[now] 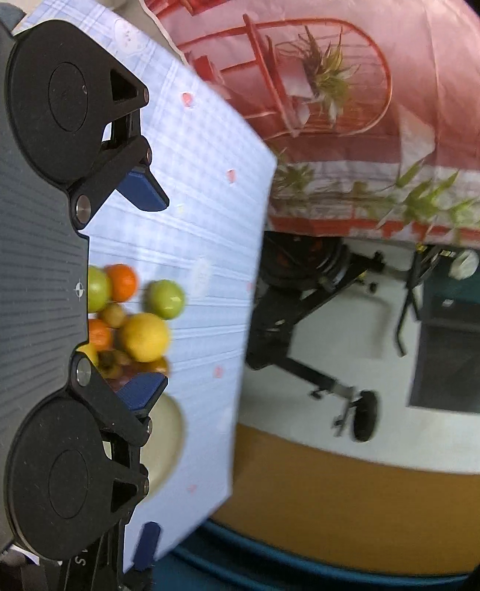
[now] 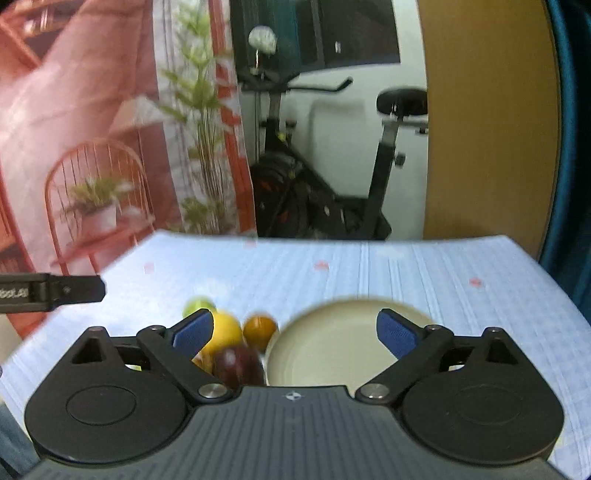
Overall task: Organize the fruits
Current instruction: 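Move the left tool to the red apple and close its fingers on it, then carry the red apple with the left tool onto the beige plate and release, then move the left tool back to the fruit pile and grasp the yellow lemon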
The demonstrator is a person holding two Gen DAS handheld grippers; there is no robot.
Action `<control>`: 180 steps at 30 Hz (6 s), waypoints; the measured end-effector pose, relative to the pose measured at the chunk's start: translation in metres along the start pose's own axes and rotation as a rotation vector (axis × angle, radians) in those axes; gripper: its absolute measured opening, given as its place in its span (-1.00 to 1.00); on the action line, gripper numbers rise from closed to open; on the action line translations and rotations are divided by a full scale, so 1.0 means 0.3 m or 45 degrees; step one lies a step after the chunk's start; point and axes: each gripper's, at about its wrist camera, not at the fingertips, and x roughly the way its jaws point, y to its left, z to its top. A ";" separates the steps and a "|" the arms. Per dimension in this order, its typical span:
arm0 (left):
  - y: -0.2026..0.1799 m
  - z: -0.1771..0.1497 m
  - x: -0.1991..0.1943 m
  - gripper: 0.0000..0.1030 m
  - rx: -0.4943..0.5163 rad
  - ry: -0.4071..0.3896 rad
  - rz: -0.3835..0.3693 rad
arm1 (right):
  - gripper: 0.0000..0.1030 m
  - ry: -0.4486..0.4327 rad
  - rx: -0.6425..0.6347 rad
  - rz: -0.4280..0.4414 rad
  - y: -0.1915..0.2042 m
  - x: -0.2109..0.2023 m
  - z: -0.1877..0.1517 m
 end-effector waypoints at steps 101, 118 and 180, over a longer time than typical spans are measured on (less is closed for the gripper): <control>-0.376 0.097 0.660 0.31 0.197 0.374 -0.508 | 0.36 0.263 -0.013 0.230 -0.181 0.470 -0.053; -0.215 0.164 0.443 0.33 0.158 0.229 -0.459 | 0.55 0.127 0.147 0.151 -0.180 0.260 -0.059; 0.049 -0.105 0.281 -0.05 -0.121 0.299 -0.451 | 0.09 0.237 -0.198 0.512 0.161 0.187 -0.261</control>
